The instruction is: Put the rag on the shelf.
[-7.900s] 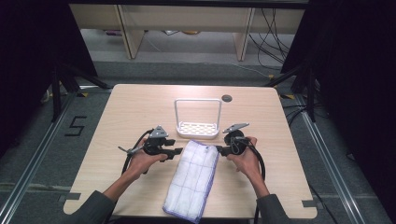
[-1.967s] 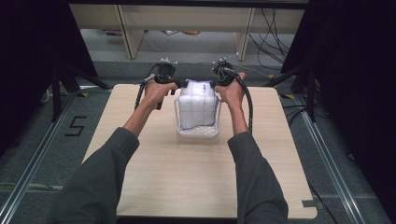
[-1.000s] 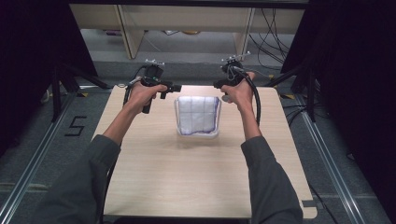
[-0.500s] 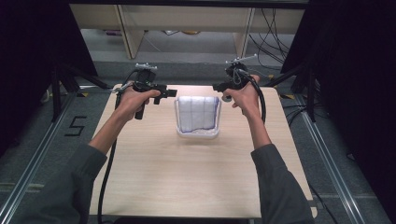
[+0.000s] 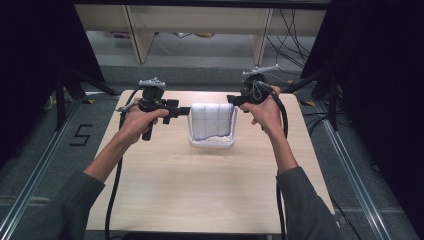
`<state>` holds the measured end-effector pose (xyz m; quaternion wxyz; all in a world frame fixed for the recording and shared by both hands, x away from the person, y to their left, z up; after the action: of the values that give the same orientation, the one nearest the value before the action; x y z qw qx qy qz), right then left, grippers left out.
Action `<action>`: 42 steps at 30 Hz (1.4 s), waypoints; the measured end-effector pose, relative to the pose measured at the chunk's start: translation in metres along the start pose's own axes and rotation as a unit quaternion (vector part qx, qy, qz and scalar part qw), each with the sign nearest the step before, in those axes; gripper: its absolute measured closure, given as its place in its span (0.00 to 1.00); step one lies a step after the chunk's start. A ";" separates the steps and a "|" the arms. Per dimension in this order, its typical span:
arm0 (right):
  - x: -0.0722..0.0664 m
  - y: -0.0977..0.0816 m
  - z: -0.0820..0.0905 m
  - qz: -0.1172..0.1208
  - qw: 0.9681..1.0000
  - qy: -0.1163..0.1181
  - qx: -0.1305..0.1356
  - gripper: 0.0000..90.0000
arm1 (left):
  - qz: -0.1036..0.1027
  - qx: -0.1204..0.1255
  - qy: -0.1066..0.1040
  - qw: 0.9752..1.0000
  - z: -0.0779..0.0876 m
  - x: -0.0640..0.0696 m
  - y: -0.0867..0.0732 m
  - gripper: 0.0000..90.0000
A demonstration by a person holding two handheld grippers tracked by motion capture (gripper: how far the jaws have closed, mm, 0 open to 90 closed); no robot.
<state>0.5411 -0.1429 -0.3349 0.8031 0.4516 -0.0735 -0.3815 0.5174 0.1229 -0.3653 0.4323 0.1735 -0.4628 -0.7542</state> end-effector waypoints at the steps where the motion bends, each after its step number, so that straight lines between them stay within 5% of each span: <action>1: -0.002 -0.001 0.001 0.004 1.000 -0.001 0.004 0.45 | 0.000 -0.002 -0.002 1.000 0.001 0.002 -0.003 0.36; 18: -0.024 -0.025 0.013 0.035 0.999 0.019 0.015 0.45 | -0.003 0.005 -0.021 1.000 0.016 0.017 -0.037 0.35; 19: -0.027 -0.026 0.013 0.023 0.999 0.018 0.018 0.45 | -0.003 0.006 -0.023 1.000 0.017 0.018 -0.038 0.35; 20: -0.025 -0.027 0.014 0.039 0.999 0.019 0.014 0.44 | -0.006 0.005 -0.020 1.000 0.018 0.018 -0.039 0.34; 21: -0.027 -0.028 0.014 0.023 0.999 0.019 0.014 0.44 | -0.007 0.008 -0.017 1.000 0.019 0.019 -0.040 0.34; 25: -0.029 -0.033 0.017 0.021 0.999 0.028 0.022 0.43 | -0.009 0.009 -0.022 1.000 0.024 0.020 -0.043 0.34; 42: -0.040 -0.064 0.027 0.032 0.998 0.039 0.045 0.41 | -0.018 0.008 -0.033 0.999 0.036 0.026 -0.068 0.33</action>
<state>0.4657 -0.1527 -0.3601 0.7961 0.4993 -0.0741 -0.3338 0.4456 0.1345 -0.4007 0.4015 0.1603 -0.4798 -0.7634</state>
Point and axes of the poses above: each handheld gripper's, and its own axes: z roughly backward along the jaws, y roughly out of its top, x roughly to its right, the point moved 4 cm from there along -z, roughly forward along the jaws, and after that the axes turned 14 degrees about y, right-handed, at the moved point
